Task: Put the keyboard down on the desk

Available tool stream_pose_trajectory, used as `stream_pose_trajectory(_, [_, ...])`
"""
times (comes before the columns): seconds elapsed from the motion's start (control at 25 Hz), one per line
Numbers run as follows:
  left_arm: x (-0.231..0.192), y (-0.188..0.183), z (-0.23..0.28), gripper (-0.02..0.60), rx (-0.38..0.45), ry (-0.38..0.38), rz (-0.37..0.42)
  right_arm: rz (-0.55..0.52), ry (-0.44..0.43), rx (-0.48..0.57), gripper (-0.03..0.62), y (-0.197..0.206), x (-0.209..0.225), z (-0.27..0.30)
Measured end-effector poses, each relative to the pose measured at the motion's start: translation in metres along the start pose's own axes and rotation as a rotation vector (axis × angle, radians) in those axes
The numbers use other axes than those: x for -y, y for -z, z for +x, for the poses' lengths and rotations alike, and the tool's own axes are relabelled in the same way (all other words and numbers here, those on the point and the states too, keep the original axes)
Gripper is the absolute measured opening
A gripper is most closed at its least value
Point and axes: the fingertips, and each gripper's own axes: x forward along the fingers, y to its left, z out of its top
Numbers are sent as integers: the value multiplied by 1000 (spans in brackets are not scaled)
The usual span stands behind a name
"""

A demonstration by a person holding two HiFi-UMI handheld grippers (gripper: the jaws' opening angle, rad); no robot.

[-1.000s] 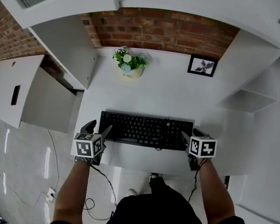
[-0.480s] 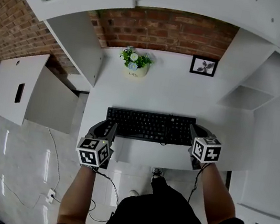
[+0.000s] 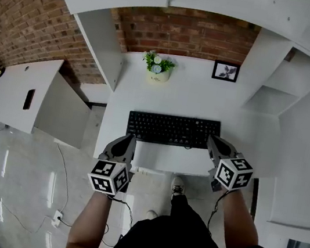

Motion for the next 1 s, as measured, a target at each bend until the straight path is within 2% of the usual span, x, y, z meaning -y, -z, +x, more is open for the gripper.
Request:
stream_pose_trajectory(0.24, [18,5,-55,20,28,37,23,-14,-21,70,18,0,-52,-47])
stream_pose_trajectory(0.48, [34,16,-97,20,37,74,18,-26,-6,101,18,10,-92,-96])
stream_pose_trajectory(0.68, [49,31,-121,20,37,71,19,-34,-4,104,18,25,-110,-130])
stream_pose_trajectory(1.0, [80,36,-152,18,6,60,-3,-43,-32,103,18,24,-127,-167])
